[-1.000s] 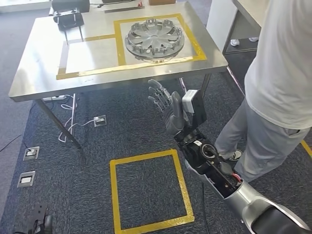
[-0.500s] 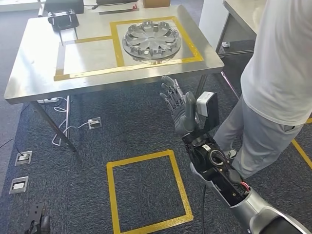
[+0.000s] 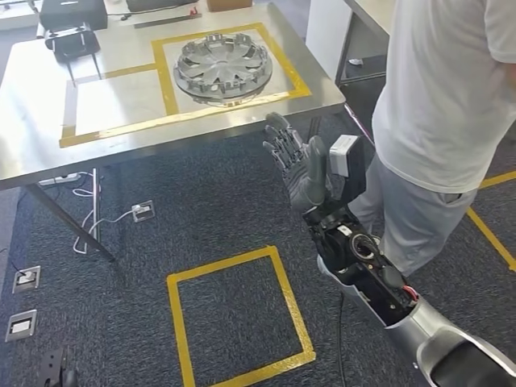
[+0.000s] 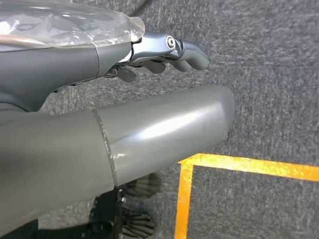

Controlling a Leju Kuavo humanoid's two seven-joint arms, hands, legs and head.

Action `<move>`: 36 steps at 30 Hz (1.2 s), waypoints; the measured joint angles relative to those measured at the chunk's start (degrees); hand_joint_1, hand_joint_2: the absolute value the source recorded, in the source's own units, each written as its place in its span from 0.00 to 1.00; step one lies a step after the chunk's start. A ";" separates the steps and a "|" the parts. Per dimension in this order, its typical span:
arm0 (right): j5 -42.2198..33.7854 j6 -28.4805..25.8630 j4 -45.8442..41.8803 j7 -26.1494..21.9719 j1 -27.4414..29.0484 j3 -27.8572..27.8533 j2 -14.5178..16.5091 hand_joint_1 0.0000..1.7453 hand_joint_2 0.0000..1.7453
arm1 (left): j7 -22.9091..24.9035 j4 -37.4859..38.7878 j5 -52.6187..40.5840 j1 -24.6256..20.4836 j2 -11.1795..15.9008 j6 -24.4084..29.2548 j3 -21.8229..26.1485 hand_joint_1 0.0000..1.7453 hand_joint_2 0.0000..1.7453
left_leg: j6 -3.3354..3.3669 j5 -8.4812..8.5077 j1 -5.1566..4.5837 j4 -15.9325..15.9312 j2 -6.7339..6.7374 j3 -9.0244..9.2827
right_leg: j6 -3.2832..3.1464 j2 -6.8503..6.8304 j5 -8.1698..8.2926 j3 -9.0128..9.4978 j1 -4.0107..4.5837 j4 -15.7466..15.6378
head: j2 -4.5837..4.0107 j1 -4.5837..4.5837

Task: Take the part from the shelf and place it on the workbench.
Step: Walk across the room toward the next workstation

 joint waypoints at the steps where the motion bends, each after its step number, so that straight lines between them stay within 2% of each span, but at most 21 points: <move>1: -0.15 0.05 0.19 0.03 -0.43 0.17 -0.01 0.00 0.00 | 0.00 0.00 -0.03 0.13 0.00 0.11 0.18 0.00 0.00 | -0.20 -1.64 0.08 4.19 -0.26 -2.13 | -0.12 0.23 0.01 -0.01 0.00 0.00 | 0.00 -0.13; 2: -0.33 0.12 0.39 0.02 -0.63 0.34 -0.01 0.00 0.00 | 0.00 0.00 -0.09 0.29 0.00 0.18 0.31 0.00 0.00 | -0.33 -2.59 0.17 7.55 -0.37 -3.98 | -0.16 0.47 0.01 -0.01 0.00 0.01 | 0.00 -0.17; 3: -0.51 0.20 0.60 0.00 -0.67 0.51 -0.01 0.00 0.00 | 0.00 0.00 -0.16 0.43 0.01 0.21 0.45 0.00 0.00 | -0.42 -2.52 0.27 9.07 -0.39 -5.02 | -0.16 0.74 0.00 -0.01 -0.01 0.02 | 0.00 -0.19; 4: -0.67 0.27 0.80 -0.04 -0.66 0.61 -0.02 0.00 0.00 | 0.00 0.00 -0.27 0.50 0.04 0.22 0.60 0.00 0.00 | -0.45 -1.32 0.40 8.17 -0.40 -4.91 | -0.13 1.01 -0.02 0.01 -0.04 0.04 | 0.00 -0.23; 6: -0.80 0.40 1.12 -0.18 -0.68 0.78 -0.02 0.00 0.00 | 0.00 0.00 -0.44 0.47 0.23 0.22 0.83 0.00 0.00 | -0.46 2.89 0.74 0.52 -0.77 -1.65 | 0.12 1.54 -0.17 0.07 -0.11 0.17 | 0.00 -0.26; 8: -0.85 0.50 1.27 -0.33 -0.72 0.92 -0.02 0.00 0.00 | 0.00 0.00 -0.53 0.41 0.42 0.22 0.92 0.00 0.00 | -0.26 5.43 0.83 -6.31 -1.39 1.49 | 0.64 2.09 -0.43 -0.10 0.01 0.51 | 0.00 -0.32; 12: -0.63 0.63 1.57 -0.50 -0.73 1.26 -0.16 0.00 0.00 | 0.11 0.00 -0.76 0.32 0.44 0.22 0.97 0.00 0.00 | 1.04 5.60 0.59 -7.90 -1.13 2.26 | 1.82 2.44 -0.91 -0.44 -0.07 0.84 | 0.00 -0.13; 14: 0.39 1.02 1.69 -0.17 -0.93 1.50 -0.37 0.00 0.00 | 0.75 0.00 -1.24 0.21 0.50 0.21 0.97 0.00 0.00 | 1.78 5.69 0.65 -8.13 -0.80 2.39 | 2.33 1.62 -3.17 -1.98 -0.22 4.27 | 0.00 0.21; 16: 2.35 1.55 1.74 0.97 -1.08 1.81 -0.62 0.00 0.00 | 1.46 0.00 -1.57 0.43 0.66 -0.01 0.97 0.00 0.00 | 2.19 5.62 0.54 -8.15 -0.49 2.42 | 2.65 0.89 -7.01 -5.47 -0.31 12.17 | 0.00 0.61; 18: 4.70 1.96 1.73 2.76 -0.68 2.06 -1.09 0.00 0.00 | 1.66 0.00 -1.44 0.95 0.85 -0.45 0.97 0.00 0.00 | 2.34 5.53 0.45 -8.13 -0.17 2.47 | 2.80 0.77 -8.79 -8.32 -0.35 18.25 | 0.00 0.71; 19: 5.68 2.11 1.68 3.60 -0.36 2.13 -1.36 0.00 0.00 | 1.66 0.00 -1.29 1.22 0.97 -0.70 0.97 0.00 0.00 | 2.35 5.47 0.43 -8.12 -0.04 2.54 | 2.76 0.73 -8.05 -8.38 -0.35 18.25 | 0.00 0.76; 20: 6.46 2.23 1.53 4.28 -0.07 2.16 -1.63 0.00 0.00 | 1.66 0.00 -1.13 1.45 1.07 -0.88 0.97 0.00 0.00 | 2.32 5.40 0.43 -8.11 0.09 2.66 | 2.65 0.63 -6.34 -7.38 -0.34 15.97 | 0.00 0.81; 22: 7.46 2.26 0.77 5.14 0.46 2.13 -2.18 0.00 0.00 | 1.66 0.00 -0.88 1.88 1.31 -1.21 1.03 0.00 0.00 | 2.06 5.19 0.30 -8.06 0.30 2.98 | 2.16 -0.27 -2.23 -3.67 -0.14 7.94 | 0.00 0.98; 23: 7.84 2.08 0.15 5.39 0.79 2.06 -2.43 0.00 0.00 | 1.66 0.00 -0.83 2.14 1.46 -1.33 1.06 0.00 0.00 | 1.84 5.08 0.17 -7.99 0.41 3.05 | 1.82 -0.76 -1.18 -1.96 0.03 4.41 | 0.00 1.00; 25: 8.18 1.09 -1.22 5.44 2.02 1.76 -2.74 0.00 0.00 | 1.53 0.00 -0.54 2.91 1.82 -1.72 1.13 0.00 0.00 | 1.37 5.00 -0.02 -7.91 0.79 3.03 | 1.33 -1.13 -1.03 -0.36 0.41 1.28 | 0.00 0.87; 28: 7.28 -0.63 -3.47 4.59 4.67 1.03 -2.97 0.00 0.00 | 0.39 0.00 0.65 4.38 2.42 -2.37 1.52 0.00 0.00 | 0.51 4.18 0.05 -7.05 1.06 2.89 | 0.64 -0.29 -0.83 0.28 0.09 0.44 | 0.00 0.57; 30: 6.45 -1.13 -4.37 3.80 5.47 0.67 -2.96 0.00 0.00 | -0.70 0.00 1.47 5.23 2.69 -2.65 2.01 0.00 0.00 | -0.03 1.27 0.20 -2.12 0.29 0.79 | 0.11 0.16 -0.53 0.58 -0.20 0.01 | 0.00 0.16; 32: 5.74 -1.28 -4.58 3.11 5.89 0.48 -2.85 0.00 0.00 | -1.40 0.00 2.03 5.93 2.69 -3.08 2.43 0.00 0.00 | -0.38 -2.08 0.28 5.79 -0.28 -3.08 | -0.14 0.63 -0.47 0.52 -0.21 -0.02 | 0.00 -0.19; 33: 5.35 -1.23 -4.61 2.79 6.15 0.45 -2.77 0.00 0.00 | -1.57 0.00 2.16 6.21 2.58 -3.36 2.57 0.00 0.00 | -0.48 -2.70 0.31 8.37 -0.36 -4.45 | -0.14 0.88 -0.47 0.51 -0.21 -0.02 | 0.00 -0.25; 34: 4.96 -1.14 -4.62 2.50 6.34 0.45 -2.71 0.00 0.00 | -1.69 0.00 2.14 6.39 2.43 -3.63 2.65 0.00 0.00 | -0.53 -2.25 0.36 8.84 -0.39 -4.81 | -0.13 1.11 -0.47 0.52 -0.21 0.00 | 0.00 -0.28; 36: 4.39 -0.93 -4.62 2.08 6.39 0.44 -2.58 0.00 0.00 | -1.80 0.00 1.92 6.44 2.17 -3.97 2.72 0.00 0.00 | -0.49 1.22 0.54 3.13 -0.53 -2.10 | -0.02 1.54 -0.50 0.59 -0.21 0.07 | 0.00 -0.32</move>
